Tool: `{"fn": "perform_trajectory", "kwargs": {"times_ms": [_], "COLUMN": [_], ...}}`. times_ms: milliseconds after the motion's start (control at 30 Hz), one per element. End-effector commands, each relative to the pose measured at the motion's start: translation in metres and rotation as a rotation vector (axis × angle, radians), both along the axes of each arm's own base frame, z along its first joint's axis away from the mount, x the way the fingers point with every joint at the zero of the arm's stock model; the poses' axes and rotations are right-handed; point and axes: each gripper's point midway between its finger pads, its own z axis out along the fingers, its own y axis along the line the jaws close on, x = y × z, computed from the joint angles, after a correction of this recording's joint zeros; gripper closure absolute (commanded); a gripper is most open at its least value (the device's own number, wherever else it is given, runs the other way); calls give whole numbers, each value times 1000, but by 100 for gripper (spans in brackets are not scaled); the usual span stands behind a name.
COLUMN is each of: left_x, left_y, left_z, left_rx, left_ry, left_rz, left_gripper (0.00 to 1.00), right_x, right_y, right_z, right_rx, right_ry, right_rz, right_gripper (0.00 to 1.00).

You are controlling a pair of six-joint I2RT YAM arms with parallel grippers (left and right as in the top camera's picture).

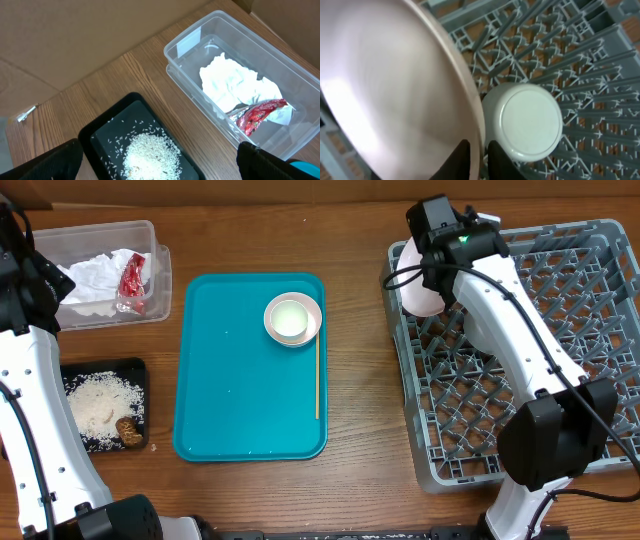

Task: Sort waste into correct bins and load items into the dishwasher
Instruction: 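Lift the pink plate and stand it upright in the dish rack, then reach the right gripper to the small white cup and grasp it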

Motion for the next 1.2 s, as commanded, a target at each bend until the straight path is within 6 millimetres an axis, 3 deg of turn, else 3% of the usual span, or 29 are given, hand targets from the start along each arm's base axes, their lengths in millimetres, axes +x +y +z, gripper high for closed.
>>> {"fn": "perform_trajectory", "kwargs": {"times_ms": [0,367,533,633,700,733,767,833,867,1067,1167], "left_x": [0,0,0,0,0,0,0,0,0,0,0], "left_y": [1,1,1,1,1,1,1,1,1,1,1], "left_z": [-2,-2,-2,-2,-2,-2,-2,-2,-2,-2,-2], "left_rx": [-8,-7,-8,-8,-8,-7,-8,-8,-7,-7,-8], "left_ry": [-2,-2,-2,-2,-2,-2,-2,-2,-2,-2,-2], "left_rz": [8,9,8,8,8,9,8,8,9,9,8], "left_gripper": [0,0,0,0,0,0,0,0,0,0,0], "right_x": [-2,-8,-14,-24,-36,-50,-60,-72,-77,-100,-102], "right_y": [16,63,79,114,151,181,196,209,214,240,257], "right_z": [6,85,94,92,98,107,111,107,102,37,12], "right_rx": [68,328,428,585,733,832,874,872,850,652,615], "right_ry": [-6,-168,-171,-101,-47,-15,4,37,55,152,134], "right_rz": [34,158,207,340,531,714,788,817,820,733,741], "right_gripper": [84,86,83,81,81,68,50,32,29,30,31]}}
